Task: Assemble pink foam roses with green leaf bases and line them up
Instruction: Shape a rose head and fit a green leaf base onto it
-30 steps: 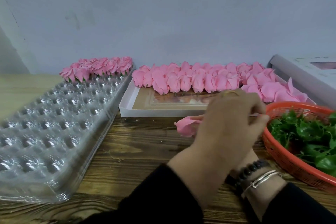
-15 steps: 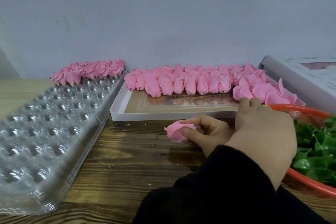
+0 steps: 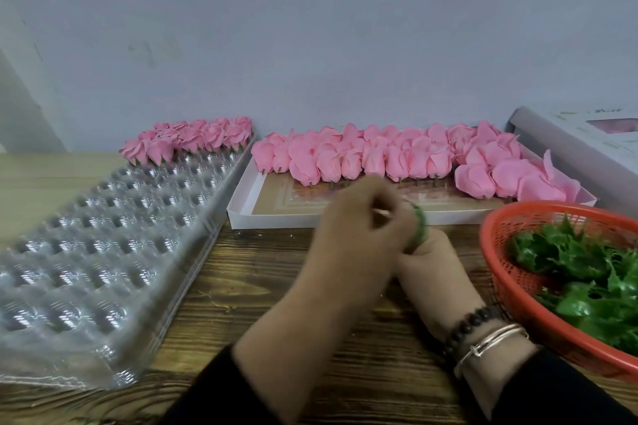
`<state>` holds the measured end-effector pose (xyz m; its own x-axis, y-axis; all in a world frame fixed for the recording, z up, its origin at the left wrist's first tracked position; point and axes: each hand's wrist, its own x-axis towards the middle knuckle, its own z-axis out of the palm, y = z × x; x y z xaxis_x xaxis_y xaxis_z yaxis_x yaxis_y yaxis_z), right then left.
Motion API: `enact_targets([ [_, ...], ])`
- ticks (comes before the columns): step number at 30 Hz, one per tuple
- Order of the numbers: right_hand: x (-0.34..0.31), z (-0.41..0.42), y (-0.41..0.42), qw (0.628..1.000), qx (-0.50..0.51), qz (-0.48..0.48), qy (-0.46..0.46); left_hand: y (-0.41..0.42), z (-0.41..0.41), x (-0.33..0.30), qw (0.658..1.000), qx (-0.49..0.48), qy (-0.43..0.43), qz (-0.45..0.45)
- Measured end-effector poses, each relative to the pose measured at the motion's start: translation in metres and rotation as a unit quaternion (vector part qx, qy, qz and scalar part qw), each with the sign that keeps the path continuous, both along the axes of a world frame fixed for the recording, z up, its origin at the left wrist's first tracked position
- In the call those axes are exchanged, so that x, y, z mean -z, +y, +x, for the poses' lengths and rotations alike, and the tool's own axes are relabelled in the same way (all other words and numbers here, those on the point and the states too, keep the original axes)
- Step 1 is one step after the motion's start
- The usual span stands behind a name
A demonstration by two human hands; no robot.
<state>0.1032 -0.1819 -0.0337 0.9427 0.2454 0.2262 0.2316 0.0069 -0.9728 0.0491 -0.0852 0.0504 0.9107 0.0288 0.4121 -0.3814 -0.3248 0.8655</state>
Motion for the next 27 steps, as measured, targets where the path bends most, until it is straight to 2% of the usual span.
enact_targets([
  [3,-0.005,-0.005,-0.001,0.999,-0.019,0.033,0.012,0.041,-0.010,0.016,0.989,-0.083,0.020,-0.122],
  [6,-0.011,-0.009,0.001,0.999,-0.006,0.033,0.021,0.066,-0.015,0.034,0.945,-0.162,0.084,-0.273],
  [10,-0.018,-0.015,0.003,0.999,-0.010,0.040,0.030,0.074,-0.008,0.048,0.886,-0.152,0.175,-0.401],
  [14,-0.021,-0.020,0.005,0.998,0.010,0.048,0.032,0.070,-0.002,0.054,0.900,-0.126,0.188,-0.373],
  [21,-0.027,-0.040,0.003,0.997,0.050,0.052,-0.018,0.069,-0.002,0.055,0.922,-0.061,0.216,-0.317],
  [23,-0.029,-0.048,0.005,0.997,0.055,0.038,-0.029,0.066,-0.002,0.053,0.914,-0.070,0.228,-0.329],
  [25,-0.032,-0.053,0.007,0.997,0.062,0.033,-0.039,0.064,-0.002,0.052,0.892,-0.077,0.253,-0.367],
  [27,-0.036,-0.054,0.008,0.996,0.068,0.040,-0.046,0.062,-0.003,0.050,0.878,-0.051,0.262,-0.398],
])
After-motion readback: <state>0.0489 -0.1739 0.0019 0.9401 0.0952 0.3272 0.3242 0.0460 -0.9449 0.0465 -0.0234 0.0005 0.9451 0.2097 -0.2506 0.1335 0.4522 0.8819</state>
